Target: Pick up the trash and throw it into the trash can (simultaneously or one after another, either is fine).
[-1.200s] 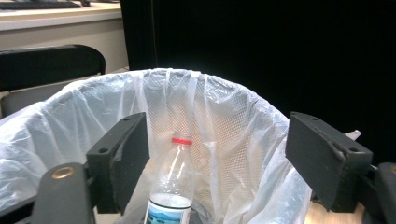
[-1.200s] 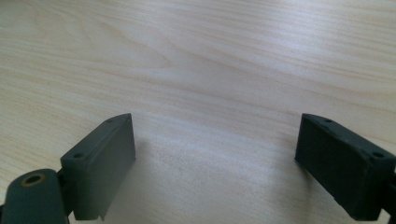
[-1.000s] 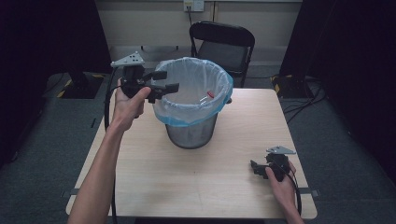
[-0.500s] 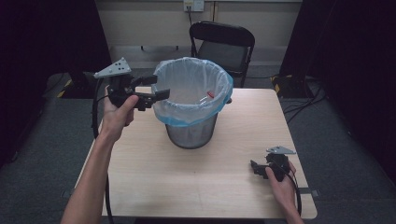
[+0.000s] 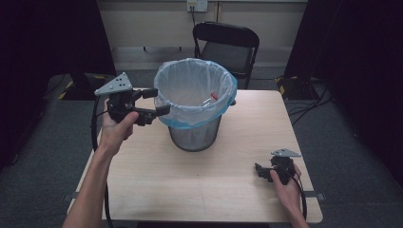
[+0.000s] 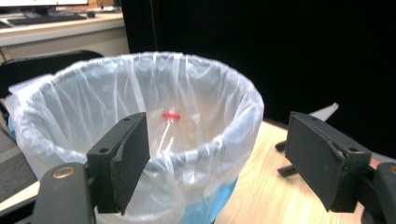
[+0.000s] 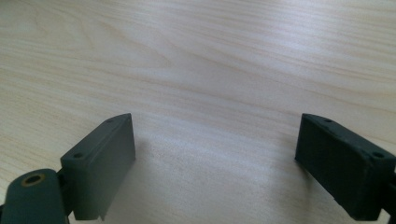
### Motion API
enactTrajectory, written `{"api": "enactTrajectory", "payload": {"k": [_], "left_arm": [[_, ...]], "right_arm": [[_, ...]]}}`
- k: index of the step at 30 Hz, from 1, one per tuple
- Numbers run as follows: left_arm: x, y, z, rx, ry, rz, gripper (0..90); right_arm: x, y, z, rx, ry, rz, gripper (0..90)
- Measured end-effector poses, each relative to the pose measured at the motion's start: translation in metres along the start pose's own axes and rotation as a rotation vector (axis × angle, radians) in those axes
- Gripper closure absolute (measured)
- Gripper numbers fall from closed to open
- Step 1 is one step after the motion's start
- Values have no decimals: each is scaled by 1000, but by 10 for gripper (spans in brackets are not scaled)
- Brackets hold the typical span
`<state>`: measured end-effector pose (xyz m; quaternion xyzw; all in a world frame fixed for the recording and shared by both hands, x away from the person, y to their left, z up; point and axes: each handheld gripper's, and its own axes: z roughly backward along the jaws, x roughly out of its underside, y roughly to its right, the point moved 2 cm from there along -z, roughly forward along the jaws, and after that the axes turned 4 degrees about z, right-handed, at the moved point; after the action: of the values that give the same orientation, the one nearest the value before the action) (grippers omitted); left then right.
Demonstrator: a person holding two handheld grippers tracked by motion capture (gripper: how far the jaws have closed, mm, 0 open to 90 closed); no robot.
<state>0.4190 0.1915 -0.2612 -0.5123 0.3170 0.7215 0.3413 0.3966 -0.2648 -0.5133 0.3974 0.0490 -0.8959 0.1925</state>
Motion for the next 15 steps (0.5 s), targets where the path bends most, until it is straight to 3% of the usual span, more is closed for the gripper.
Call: {"api": "enactTrajectory", "payload": {"k": [8,12,15], "left_arm": [[15,7,4,-16,-57,-17,217],[22,7,8,-19,-64,-13,217],[30,9,10,-21,-63,-38,180]], "right_arm": [[0,0,0,0,0,0,110],[0,0,0,0,0,0,110],[0,0,0,0,0,0,110]]}}
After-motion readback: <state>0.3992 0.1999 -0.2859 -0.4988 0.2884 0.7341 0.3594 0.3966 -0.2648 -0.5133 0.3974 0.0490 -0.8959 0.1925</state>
